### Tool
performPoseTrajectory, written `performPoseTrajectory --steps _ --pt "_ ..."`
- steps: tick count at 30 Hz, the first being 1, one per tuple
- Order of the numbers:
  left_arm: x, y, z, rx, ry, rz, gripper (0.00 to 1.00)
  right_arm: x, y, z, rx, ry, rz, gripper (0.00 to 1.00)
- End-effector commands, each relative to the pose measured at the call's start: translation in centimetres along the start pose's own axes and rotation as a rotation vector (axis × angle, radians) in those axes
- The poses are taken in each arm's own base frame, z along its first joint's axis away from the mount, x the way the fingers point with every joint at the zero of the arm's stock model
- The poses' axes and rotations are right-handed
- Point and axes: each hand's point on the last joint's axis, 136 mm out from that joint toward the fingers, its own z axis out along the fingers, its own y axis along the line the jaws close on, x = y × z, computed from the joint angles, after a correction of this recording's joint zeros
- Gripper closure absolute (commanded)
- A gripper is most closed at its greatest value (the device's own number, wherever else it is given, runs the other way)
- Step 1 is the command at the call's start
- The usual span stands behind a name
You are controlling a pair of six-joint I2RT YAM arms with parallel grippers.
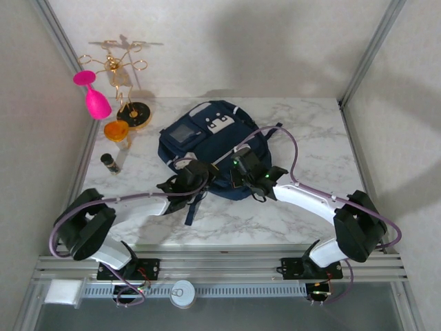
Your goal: Pack the student bag
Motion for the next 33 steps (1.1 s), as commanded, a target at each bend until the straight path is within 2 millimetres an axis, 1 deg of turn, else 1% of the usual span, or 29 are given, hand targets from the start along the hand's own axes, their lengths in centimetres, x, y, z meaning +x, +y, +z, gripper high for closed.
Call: performPoseTrajectory --steps 1,3,5,6,7,8,9,10,12,14,16,18,20,22,23,25,26,28,31,32,33 --pt "-6.6 6.4 -3.0 -0.238 -0.163 0.163 1.00 -0.3 -3.2 -1.5 0.143 -0.005 -0.041 1.00" --pt "-8.7 7.0 -4.6 -0.251 -0.168 0.208 1.00 -0.3 -3.1 -1.1 0.141 -0.007 -0.043 1.00" --pt "-11.3 8.2 -6.0 -0.296 -0.184 0.245 1.00 -0.8 -1.8 -0.8 0.109 -0.007 -0.043 1.00" --pt "-12.2 8.7 -6.5 -0.317 -0.186 0.266 1.00 -1.2 -0.7 -0.8 0.087 -0.011 -0.051 1.00" --pt "-13.4 9.2 -6.8 -0.334 -0.182 0.267 1.00 -1.6 1.1 -1.0 0.056 -0.028 -0.067 1.00" --pt "-13.9 9.2 -6.9 -0.331 -0.157 0.273 1.00 -1.8 3.0 -1.2 0.017 -0.045 -0.088 1.00" --pt "-14.1 8.7 -6.8 -0.312 -0.138 0.282 1.00 -1.7 4.3 -1.2 -0.010 -0.051 -0.104 1.00" --pt "-14.0 7.9 -6.7 -0.288 -0.120 0.295 0.98 -1.5 6.0 -1.2 -0.040 -0.052 -0.116 1.00" --pt "-13.7 6.5 -6.8 -0.235 -0.098 0.280 0.78 -1.1 7.4 -0.6 -0.070 -0.028 -0.107 1.00" --pt "-12.6 5.3 -7.3 -0.157 -0.088 0.218 0.66 -0.7 7.8 -0.2 -0.084 -0.010 -0.082 1.00" --pt "-11.5 4.8 -8.1 -0.108 -0.109 0.127 0.56 -0.4 8.2 -0.3 -0.117 -0.014 -0.066 1.00" --pt "-9.8 4.1 -8.4 -0.042 -0.132 0.036 0.47 0.0 8.6 -0.3 -0.156 -0.015 -0.058 1.00" --pt "-7.2 3.3 -8.1 0.035 -0.111 -0.052 0.41 0.7 8.6 0.0 -0.160 0.003 -0.057 1.00" --pt "-5.6 3.2 -7.5 0.063 -0.084 -0.121 0.39 1.0 8.5 0.1 -0.147 0.009 -0.060 1.00" --pt "-5.1 3.2 -7.3 0.060 -0.093 -0.154 0.38 1.1 8.4 0.1 -0.145 0.006 -0.062 1.00" --pt "-5.0 2.6 -6.9 0.083 -0.119 -0.196 0.38 1.2 8.4 0.0 -0.140 -0.002 -0.074 1.00" --pt "-5.2 2.0 -6.7 0.097 -0.139 -0.223 0.40 1.3 8.4 0.0 -0.135 -0.006 -0.080 1.00" --pt "-5.7 0.7 -6.2 0.120 -0.170 -0.223 0.41 1.5 8.2 0.1 -0.125 -0.006 -0.082 1.00" --pt "-6.3 1.4 -5.3 0.029 -0.221 -0.230 0.48 1.6 7.9 0.4 -0.110 -0.010 -0.087 1.00" --pt "-6.7 2.1 -5.3 -0.005 -0.263 -0.223 0.50 1.7 7.6 0.5 -0.092 -0.012 -0.088 1.00" --pt "-7.0 3.0 -5.3 -0.039 -0.291 -0.229 0.55 1.7 7.3 0.6 -0.075 -0.013 -0.091 1.00"
